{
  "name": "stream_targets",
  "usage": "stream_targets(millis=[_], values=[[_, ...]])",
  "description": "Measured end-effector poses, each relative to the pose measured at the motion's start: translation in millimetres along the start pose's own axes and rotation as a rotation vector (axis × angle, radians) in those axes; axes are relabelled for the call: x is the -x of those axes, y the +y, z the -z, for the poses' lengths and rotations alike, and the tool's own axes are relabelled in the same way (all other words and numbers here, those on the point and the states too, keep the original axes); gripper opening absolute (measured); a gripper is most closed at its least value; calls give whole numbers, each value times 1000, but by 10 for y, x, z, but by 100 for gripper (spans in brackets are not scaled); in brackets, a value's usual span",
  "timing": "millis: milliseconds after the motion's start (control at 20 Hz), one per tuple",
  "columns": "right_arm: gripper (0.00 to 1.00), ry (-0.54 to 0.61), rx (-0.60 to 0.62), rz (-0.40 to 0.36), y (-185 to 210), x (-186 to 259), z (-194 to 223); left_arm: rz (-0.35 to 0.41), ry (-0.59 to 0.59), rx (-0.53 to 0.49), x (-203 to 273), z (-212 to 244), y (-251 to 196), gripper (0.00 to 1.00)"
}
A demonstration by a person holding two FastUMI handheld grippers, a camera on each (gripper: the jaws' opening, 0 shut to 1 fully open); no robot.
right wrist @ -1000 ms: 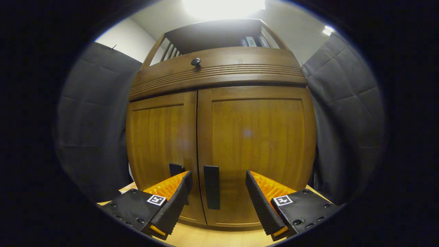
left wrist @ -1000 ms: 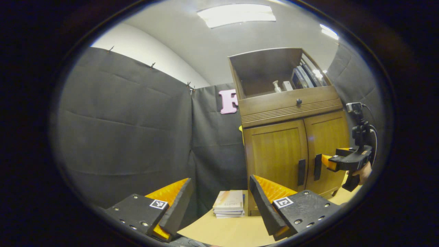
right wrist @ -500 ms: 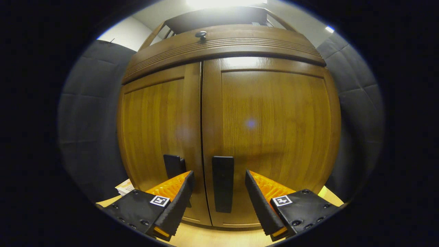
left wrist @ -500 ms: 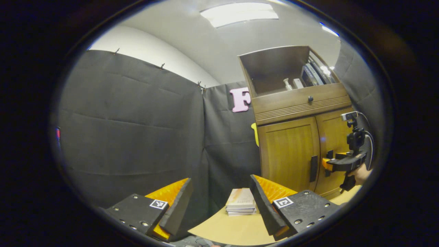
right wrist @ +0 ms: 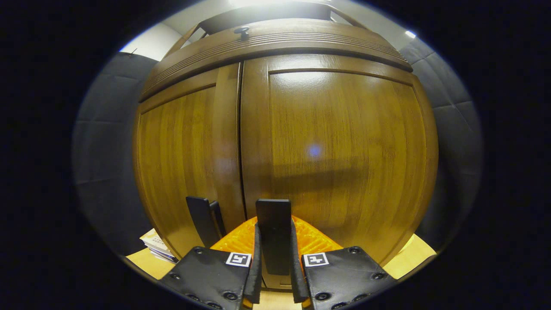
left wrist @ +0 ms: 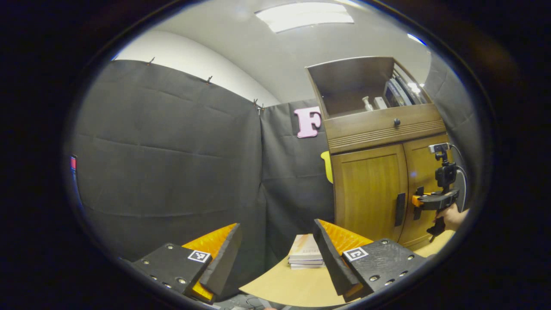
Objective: Open the right door of the double-door shoe cabinet with the right hand, and open the left door with the left hand.
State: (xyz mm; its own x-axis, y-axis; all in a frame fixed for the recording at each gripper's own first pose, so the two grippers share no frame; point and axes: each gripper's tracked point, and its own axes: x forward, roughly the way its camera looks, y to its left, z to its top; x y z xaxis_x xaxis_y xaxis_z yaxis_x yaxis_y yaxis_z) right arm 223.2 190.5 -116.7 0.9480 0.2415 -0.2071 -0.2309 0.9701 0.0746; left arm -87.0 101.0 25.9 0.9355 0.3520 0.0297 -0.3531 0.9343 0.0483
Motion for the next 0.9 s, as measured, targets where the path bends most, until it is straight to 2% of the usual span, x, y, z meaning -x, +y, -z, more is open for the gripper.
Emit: stream_targets(millis=[50,100,150,200,300,400,550,700,750,800,850,900], values=[[17,-2,7,1,-1,8,-37,1,-4,-6,-16,-7,-10,98],[20,13,1,-3,1,5,-6,4,-8,-8,-18,-25,-39,98],[17,16,-15,-9,5,30,-10,11,-11,-6,-20,-41,-71,98],[20,22,-22,-16,9,37,-2,19,-15,-1,-18,-49,-98,98],[17,13,-9,-29,13,110,-25,41,-19,11,-57,-51,-163,98],[20,6,-14,-36,8,247,-26,67,-16,21,-124,-26,-259,99],[17,10,-30,-56,-18,470,18,110,-16,30,-181,-13,-359,99],[20,-7,-25,-67,-80,771,16,166,-32,45,-256,-57,-613,99],[17,-8,-15,-71,-99,854,33,190,-34,54,-282,-64,-711,99],[23,-4,-14,-74,-118,934,49,217,-34,62,-294,-66,-807,99],[17,-1,-20,-76,-144,1006,51,242,-34,70,-318,-58,-902,99],[20,1,-25,-76,-169,1075,53,266,-37,77,-327,-57,-997,99]])
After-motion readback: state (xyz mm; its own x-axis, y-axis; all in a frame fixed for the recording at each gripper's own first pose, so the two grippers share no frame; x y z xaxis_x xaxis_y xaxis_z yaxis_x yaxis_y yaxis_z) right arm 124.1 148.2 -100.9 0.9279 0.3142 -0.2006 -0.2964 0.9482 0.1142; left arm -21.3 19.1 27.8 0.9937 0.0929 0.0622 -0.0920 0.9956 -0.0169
